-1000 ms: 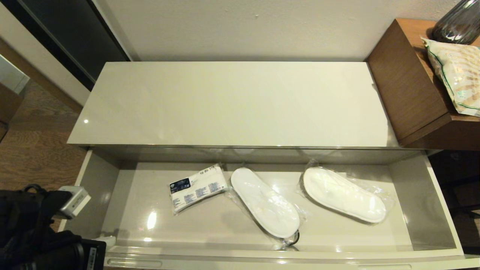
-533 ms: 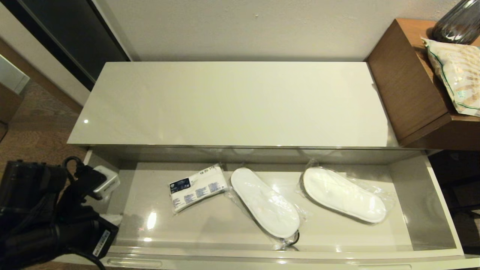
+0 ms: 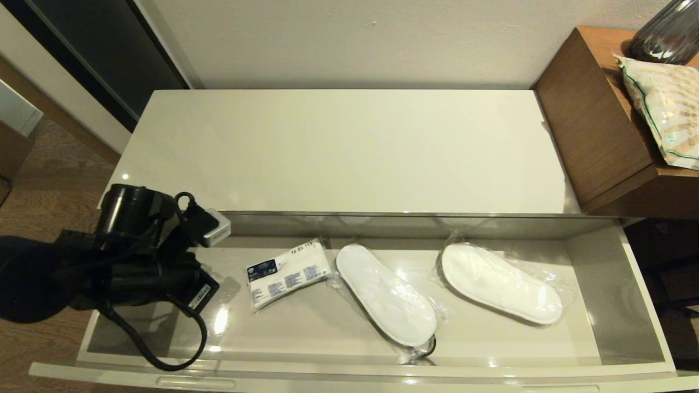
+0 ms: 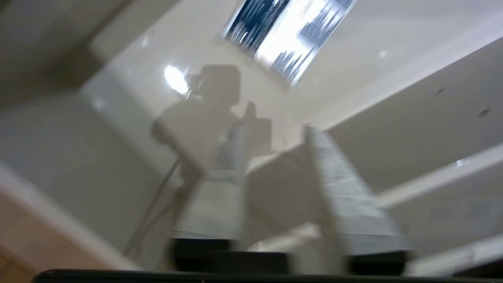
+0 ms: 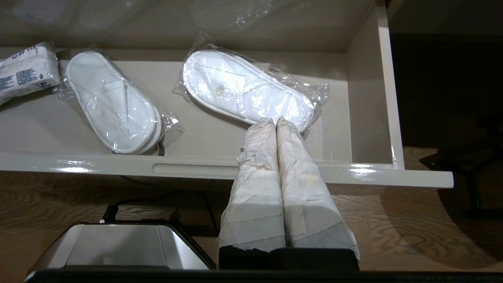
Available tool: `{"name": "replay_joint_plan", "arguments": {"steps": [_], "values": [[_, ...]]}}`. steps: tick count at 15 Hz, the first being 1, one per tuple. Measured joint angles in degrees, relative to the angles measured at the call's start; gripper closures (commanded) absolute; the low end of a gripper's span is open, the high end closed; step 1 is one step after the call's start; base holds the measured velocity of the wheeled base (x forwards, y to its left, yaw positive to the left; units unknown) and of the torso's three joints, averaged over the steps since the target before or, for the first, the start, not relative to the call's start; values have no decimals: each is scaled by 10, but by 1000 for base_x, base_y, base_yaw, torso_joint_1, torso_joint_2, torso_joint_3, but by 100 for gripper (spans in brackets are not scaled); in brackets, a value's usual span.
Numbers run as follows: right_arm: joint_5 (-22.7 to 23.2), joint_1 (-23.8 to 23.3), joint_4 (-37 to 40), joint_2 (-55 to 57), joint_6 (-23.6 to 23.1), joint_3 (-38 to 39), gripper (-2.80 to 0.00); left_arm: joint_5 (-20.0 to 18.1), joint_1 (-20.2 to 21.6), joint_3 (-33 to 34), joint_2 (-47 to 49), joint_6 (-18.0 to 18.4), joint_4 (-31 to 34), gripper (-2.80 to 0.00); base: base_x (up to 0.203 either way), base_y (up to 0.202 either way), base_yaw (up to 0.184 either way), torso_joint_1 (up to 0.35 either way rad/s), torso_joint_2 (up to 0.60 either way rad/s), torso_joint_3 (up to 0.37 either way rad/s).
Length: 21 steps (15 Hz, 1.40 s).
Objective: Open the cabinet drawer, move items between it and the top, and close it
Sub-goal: Take out the tissue from the drawer
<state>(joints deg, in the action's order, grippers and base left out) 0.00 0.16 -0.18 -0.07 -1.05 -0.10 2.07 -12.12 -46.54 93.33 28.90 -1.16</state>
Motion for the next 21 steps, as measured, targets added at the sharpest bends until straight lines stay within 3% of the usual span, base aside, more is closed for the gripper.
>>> {"name": "replay_joint_plan", "arguments": {"steps": [2, 7, 11, 13, 16, 21], "values": [[0, 0, 0, 0, 0, 0, 0, -15, -8, -22, 38, 15, -2, -280, 0, 0, 0, 0, 0, 0], [0, 0, 0, 0, 0, 0, 0, -58, -9, -89, 94, 92, -3, -280, 0, 0, 0, 0, 0, 0], [0, 0, 0, 0, 1, 0, 0, -62, -6, -217, 143, 174, 16, -280, 0, 0, 0, 0, 0, 0], [0, 0, 0, 0, 1, 0, 0, -62, -8, -280, 186, 198, 33, -280, 0, 0, 0, 0, 0, 0], [0, 0, 1, 0, 1, 0, 0, -49, -32, -326, 238, 211, 25, -280, 0, 0, 0, 0, 0, 0], [0, 0, 0, 0, 1, 0, 0, 12, -63, -341, 264, 198, 11, -280, 0, 0, 0, 0, 0, 0]]}}
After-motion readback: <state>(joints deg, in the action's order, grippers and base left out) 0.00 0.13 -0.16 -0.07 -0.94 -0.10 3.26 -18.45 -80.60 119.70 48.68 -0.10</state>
